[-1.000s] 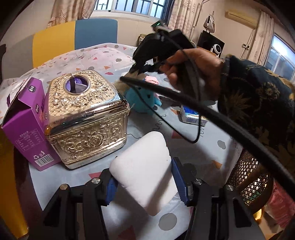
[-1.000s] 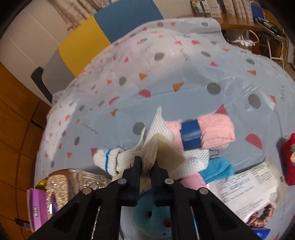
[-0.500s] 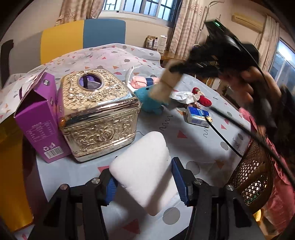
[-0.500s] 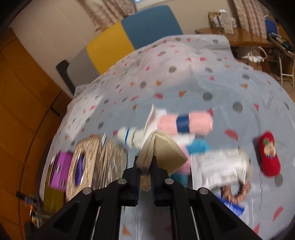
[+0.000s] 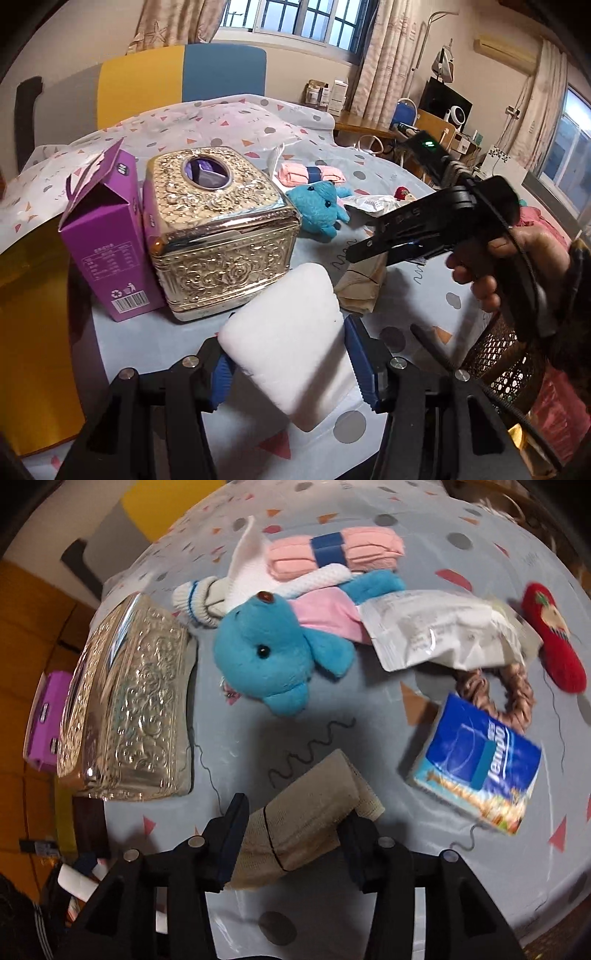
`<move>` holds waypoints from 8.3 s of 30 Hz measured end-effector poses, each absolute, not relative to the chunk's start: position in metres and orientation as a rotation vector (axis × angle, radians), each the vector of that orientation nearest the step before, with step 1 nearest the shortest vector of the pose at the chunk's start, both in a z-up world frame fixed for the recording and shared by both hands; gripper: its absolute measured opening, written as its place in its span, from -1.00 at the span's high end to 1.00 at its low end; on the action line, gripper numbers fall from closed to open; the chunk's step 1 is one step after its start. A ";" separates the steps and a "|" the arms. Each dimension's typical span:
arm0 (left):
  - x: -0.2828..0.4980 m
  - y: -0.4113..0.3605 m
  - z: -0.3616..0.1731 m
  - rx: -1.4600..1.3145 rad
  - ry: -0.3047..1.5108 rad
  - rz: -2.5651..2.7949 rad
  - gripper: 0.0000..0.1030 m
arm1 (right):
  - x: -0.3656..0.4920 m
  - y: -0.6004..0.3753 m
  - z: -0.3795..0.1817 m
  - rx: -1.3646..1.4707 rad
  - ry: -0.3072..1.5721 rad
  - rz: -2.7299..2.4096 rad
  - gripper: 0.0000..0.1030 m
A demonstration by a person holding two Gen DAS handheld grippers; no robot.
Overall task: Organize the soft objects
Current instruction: 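Grasp the beige rolled cloth with the right tool while the left tool holds the sponge, then carry the white sponge into the gold tray and open the left tool, then carry the beige cloth into the gold tray and open the right tool, then move the right tool back to the soft items and grasp the white sock, then grasp the white cloth under the pink towel roll with the left tool while the right tool holds the sock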
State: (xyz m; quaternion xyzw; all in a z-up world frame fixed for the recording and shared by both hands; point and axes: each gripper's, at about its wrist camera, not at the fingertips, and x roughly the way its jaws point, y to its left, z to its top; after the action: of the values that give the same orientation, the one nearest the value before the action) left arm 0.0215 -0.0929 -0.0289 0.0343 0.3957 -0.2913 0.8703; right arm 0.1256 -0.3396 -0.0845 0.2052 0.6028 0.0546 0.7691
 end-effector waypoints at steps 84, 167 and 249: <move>0.199 0.144 -0.026 -0.206 0.894 0.038 -1.00 | 0.089 -0.303 -0.072 0.347 1.094 -0.007 0.64; 0.020 0.140 0.010 -0.070 0.741 0.092 -1.00 | 0.099 0.000 0.017 -0.122 0.837 0.578 0.35; 0.115 -0.080 0.072 0.049 0.800 -0.509 -1.00 | 0.204 -0.357 0.021 0.156 0.864 0.547 0.63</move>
State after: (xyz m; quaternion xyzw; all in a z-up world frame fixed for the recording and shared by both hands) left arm 0.1146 -0.0803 0.0718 0.0235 0.3850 -0.2449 0.8895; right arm 0.2044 -0.3567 0.0214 0.0746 0.4130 0.2613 0.8692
